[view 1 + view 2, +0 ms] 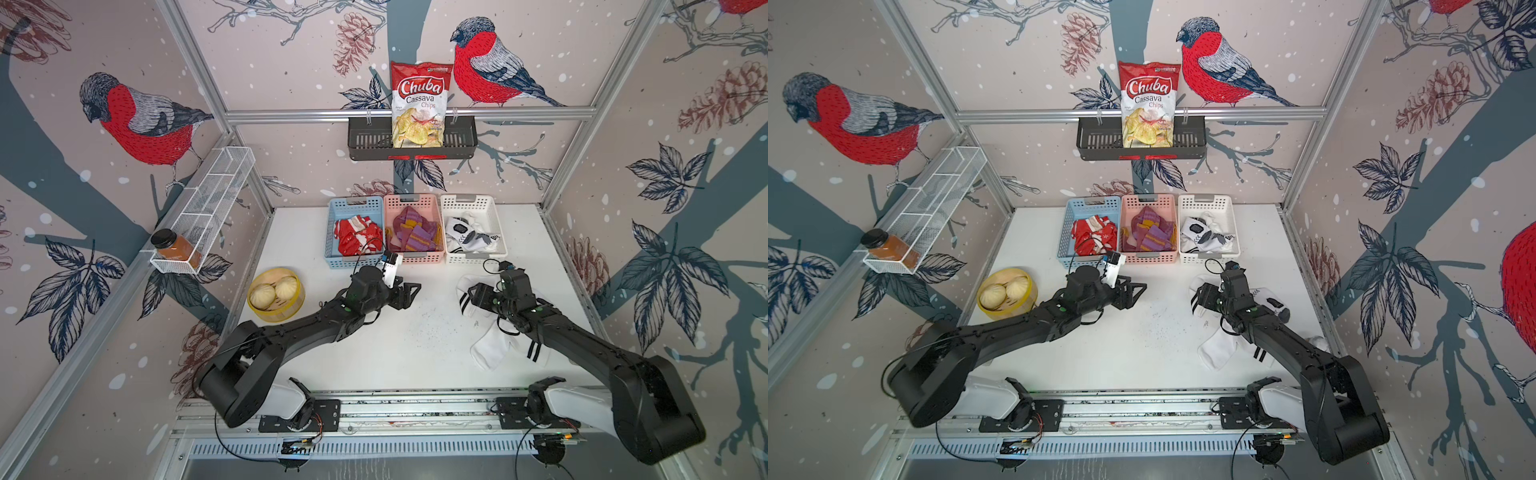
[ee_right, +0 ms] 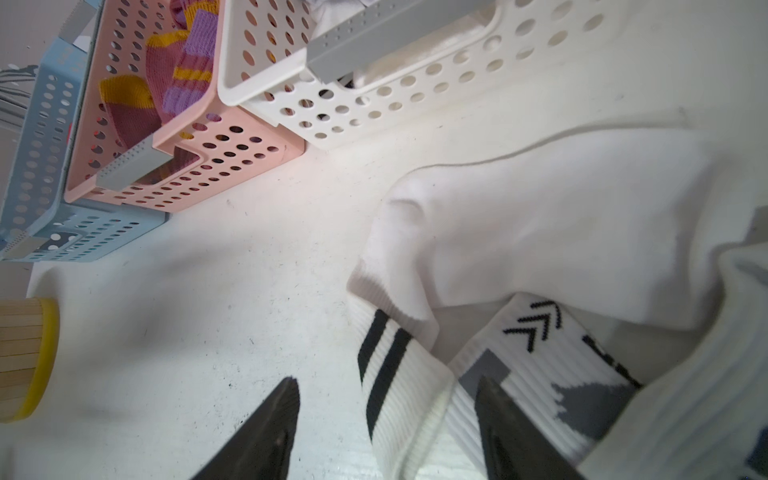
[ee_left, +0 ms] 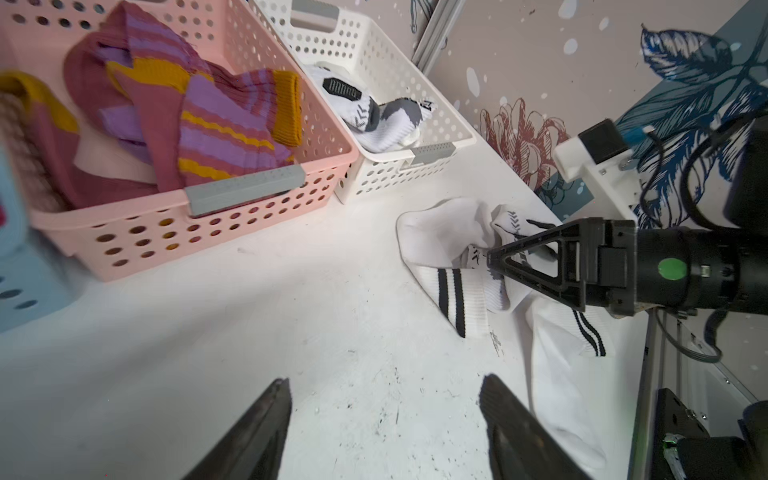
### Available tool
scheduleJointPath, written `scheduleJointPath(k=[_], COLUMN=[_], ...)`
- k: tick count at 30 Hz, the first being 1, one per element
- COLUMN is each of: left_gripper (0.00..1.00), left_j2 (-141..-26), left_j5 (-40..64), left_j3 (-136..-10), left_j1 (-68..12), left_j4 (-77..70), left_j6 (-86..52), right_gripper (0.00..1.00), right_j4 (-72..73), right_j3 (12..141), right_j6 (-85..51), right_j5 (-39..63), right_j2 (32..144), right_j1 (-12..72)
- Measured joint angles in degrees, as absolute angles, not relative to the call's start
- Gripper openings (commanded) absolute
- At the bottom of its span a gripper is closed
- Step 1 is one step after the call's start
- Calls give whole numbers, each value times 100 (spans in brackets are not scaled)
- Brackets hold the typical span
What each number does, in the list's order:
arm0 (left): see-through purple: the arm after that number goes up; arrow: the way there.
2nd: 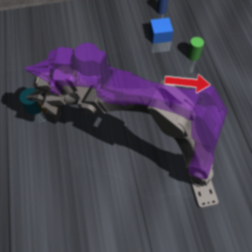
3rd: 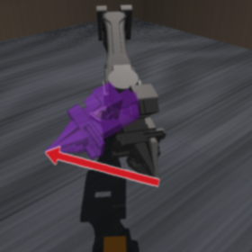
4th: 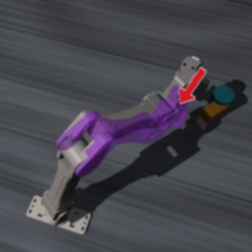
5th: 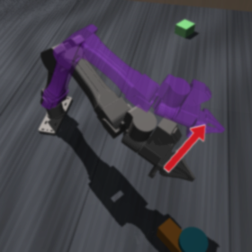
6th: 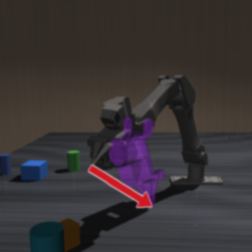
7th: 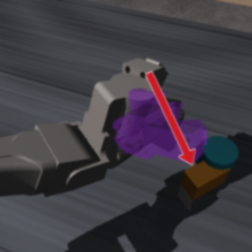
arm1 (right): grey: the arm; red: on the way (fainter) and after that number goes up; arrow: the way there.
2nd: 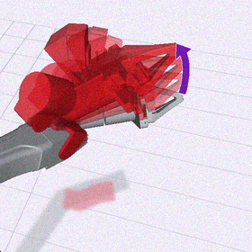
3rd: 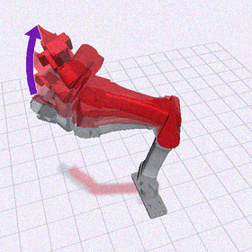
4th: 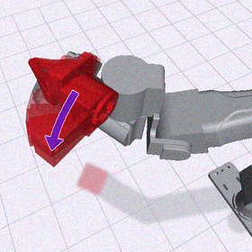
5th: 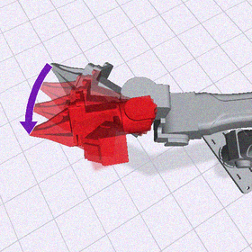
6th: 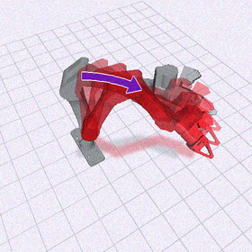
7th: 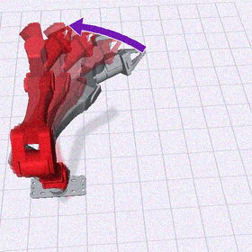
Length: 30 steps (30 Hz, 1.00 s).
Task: Sort the socks into the basket by color
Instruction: Pick up the sock at the center of the board.
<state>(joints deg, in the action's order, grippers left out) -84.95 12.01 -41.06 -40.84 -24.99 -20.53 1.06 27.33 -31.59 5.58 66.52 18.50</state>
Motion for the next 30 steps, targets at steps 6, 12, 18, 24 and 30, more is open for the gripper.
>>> scheduleJointPath(k=[6,12,18,24,30], left_gripper=[72,73,73,72,69], left_j2=[-9859,-10871,-11646,-12092,-12379], left_j5=[1114,1022,676,370,43], left_j3=[-5374,-6440,-7201,-7500,-7824], left_j1=[-4652,-5118,-5546,-5717,-5830], left_j4=[-2427,-2156,-1691,-1317,-1090], left_j6=[-1898,-1802,-1796,-1804,-1800], right_gripper=[76,76,78,78,78], right_j4=[128,102,-69,-89,-132], right_j3=[2322,2261,2255,2228,2222], right_j6=[-3450,-3439,-3417,-3376,-3312], right_j5=[434,366,600,753,790], right_j2=[5590,5072,4982,4860,4781], right_j1=[1330,779,408,329,294])
